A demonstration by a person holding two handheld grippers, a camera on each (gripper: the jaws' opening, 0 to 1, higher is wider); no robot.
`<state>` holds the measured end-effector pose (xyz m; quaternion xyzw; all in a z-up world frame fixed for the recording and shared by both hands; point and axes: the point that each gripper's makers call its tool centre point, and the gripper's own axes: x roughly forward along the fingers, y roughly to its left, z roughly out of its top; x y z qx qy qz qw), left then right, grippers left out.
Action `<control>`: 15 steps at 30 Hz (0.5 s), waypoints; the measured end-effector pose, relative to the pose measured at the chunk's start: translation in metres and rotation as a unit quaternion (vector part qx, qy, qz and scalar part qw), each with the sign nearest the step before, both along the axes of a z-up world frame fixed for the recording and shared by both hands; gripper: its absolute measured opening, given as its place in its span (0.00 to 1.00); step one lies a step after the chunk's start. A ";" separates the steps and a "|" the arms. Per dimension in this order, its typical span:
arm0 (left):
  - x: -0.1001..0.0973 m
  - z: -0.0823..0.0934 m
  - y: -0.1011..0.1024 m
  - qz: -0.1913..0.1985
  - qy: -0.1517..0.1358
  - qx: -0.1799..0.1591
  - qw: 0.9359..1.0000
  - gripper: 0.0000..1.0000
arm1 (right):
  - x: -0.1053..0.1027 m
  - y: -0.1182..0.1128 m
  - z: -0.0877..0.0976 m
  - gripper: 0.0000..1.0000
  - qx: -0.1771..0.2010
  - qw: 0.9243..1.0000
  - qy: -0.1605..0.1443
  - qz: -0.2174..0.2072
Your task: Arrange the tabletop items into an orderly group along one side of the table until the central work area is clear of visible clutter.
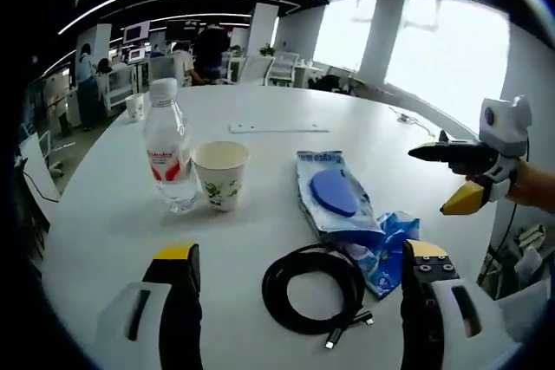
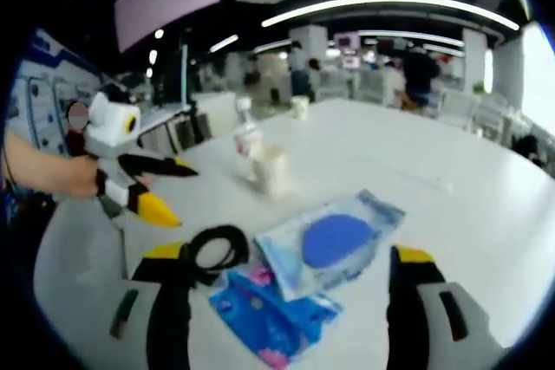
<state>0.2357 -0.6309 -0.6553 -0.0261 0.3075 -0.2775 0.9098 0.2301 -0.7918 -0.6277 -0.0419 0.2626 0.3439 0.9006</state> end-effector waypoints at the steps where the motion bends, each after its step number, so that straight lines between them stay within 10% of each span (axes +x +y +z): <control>1: 0.000 -0.001 -0.003 0.000 0.004 -0.003 1.000 0.95 | 0.001 -0.002 -0.001 0.92 0.000 1.000 0.001 0.000; 15: 0.007 -0.021 -0.043 0.011 0.050 -0.028 0.998 0.90 | 0.010 -0.026 -0.013 0.91 0.007 1.000 0.012 -0.004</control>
